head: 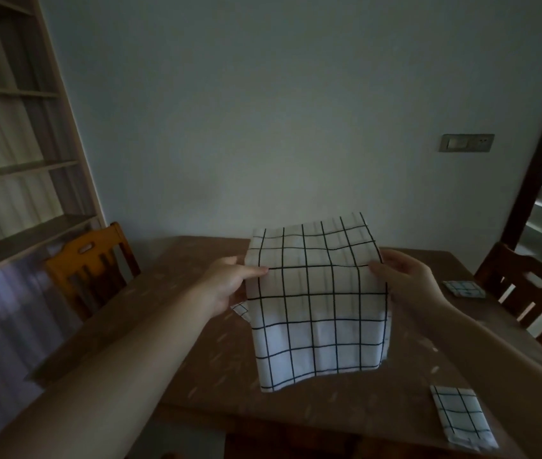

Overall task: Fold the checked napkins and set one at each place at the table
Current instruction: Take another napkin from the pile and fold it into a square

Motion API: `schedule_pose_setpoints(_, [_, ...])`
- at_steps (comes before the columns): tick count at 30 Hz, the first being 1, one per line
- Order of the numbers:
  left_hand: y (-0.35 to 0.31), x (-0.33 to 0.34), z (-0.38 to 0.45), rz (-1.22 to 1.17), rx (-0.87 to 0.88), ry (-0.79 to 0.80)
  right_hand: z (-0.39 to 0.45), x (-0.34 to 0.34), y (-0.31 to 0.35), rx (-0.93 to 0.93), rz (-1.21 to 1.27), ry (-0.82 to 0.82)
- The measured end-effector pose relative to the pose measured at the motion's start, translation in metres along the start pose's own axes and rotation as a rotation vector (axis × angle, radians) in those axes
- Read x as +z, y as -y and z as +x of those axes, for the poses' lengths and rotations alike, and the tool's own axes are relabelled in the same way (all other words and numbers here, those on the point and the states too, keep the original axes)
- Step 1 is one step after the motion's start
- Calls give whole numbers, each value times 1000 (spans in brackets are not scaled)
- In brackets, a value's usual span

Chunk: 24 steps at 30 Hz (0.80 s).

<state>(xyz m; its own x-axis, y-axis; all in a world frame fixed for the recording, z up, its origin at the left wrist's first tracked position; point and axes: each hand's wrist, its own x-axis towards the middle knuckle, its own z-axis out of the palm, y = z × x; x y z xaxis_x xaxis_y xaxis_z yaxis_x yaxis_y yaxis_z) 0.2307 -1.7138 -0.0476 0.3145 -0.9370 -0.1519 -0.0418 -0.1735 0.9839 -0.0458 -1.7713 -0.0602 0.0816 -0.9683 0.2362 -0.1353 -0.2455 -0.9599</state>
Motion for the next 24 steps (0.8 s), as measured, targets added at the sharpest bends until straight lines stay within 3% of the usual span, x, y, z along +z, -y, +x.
schedule_pose_setpoints(4, [2, 8, -5, -63, -149, 13, -1, 2, 2, -59, -46, -103])
schedule_pose_setpoints(8, [8, 11, -12, -59, -260, 117, -4, 1, -2, -84, -36, -104])
schedule_pose_setpoints(13, [14, 10, -13, 85, -140, 108, -5, -6, 1, -57, -17, -119])
schedule_pose_setpoints(17, [12, 7, -13, 308, 99, 31, -1, -14, 2, -19, -26, -114])
schedule_pose_setpoints(24, [1, 9, -15, 175, 270, -27, 5, -25, 9, 70, -39, -78])
